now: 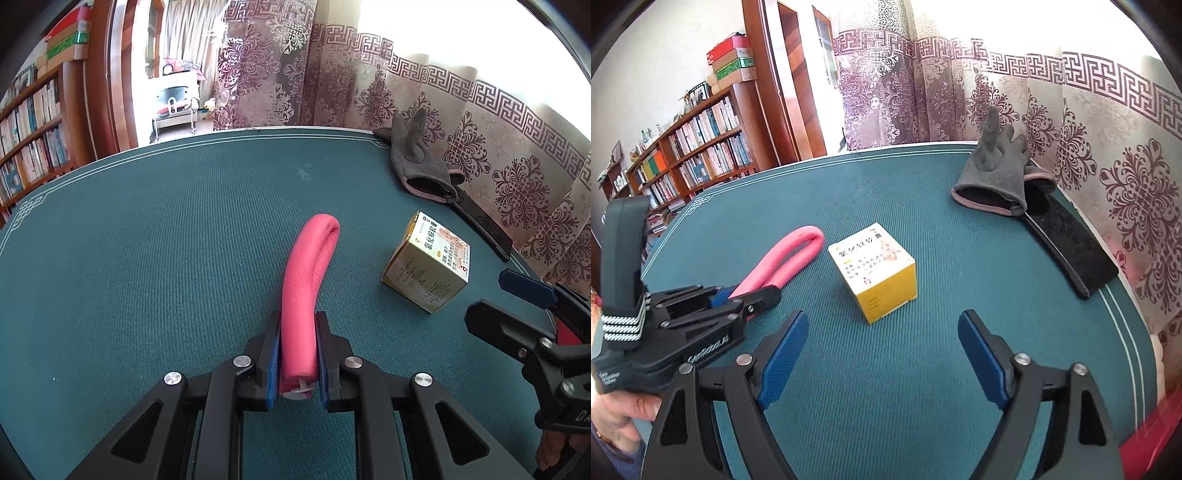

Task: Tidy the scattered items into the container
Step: 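Grasp the white-and-yellow ointment box with the right tool while the left tool holds the curler, then carry the pink curler and ointment box over the red tin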

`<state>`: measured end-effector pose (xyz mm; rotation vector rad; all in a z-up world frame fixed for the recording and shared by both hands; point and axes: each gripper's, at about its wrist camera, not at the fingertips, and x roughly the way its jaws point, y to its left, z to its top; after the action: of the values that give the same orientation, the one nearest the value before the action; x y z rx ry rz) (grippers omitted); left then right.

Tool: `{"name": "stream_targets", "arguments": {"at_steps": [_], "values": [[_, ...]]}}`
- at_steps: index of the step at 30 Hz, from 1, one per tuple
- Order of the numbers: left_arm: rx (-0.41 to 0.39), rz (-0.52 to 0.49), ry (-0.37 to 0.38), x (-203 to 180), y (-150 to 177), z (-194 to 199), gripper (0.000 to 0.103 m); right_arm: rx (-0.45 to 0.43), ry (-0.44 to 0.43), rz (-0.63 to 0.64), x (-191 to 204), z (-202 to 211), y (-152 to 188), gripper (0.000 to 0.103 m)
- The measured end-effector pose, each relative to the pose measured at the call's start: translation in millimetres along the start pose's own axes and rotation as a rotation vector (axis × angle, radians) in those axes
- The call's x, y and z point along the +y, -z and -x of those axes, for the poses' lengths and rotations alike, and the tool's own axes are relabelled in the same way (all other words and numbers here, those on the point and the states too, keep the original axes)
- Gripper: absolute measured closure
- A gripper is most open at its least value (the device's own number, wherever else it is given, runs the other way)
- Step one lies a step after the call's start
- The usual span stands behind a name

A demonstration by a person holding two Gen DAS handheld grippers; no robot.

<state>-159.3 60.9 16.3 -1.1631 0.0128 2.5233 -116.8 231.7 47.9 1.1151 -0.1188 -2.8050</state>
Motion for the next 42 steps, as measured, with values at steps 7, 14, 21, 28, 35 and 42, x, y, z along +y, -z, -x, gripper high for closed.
{"name": "stream_targets", "arguments": {"at_steps": [7, 14, 21, 28, 35, 42], "values": [[-0.001, 0.000, 0.008, 2, 1, 1, 0.086, 0.026, -0.050, -0.005, -3, -38, -23, 0.046], [0.003, -0.004, 0.007, 1, 3, 5, 0.086, 0.014, -0.068, -0.009, 3, -23, -10, 0.056], [-0.016, -0.029, 0.009, -11, 1, 19, 0.086, -0.063, -0.059, -0.026, -2, 32, 7, 0.056], [-0.042, -0.086, 0.027, -35, 6, 42, 0.086, -0.120, -0.043, -0.083, -19, 91, 32, 0.056], [0.004, -0.022, 0.041, -33, 6, 32, 0.082, -0.126, -0.042, -0.091, -21, 124, 56, 0.055], [-0.014, -0.009, 0.042, -40, 6, 31, 0.018, -0.107, -0.033, -0.143, -36, 128, 74, 0.055]]}}
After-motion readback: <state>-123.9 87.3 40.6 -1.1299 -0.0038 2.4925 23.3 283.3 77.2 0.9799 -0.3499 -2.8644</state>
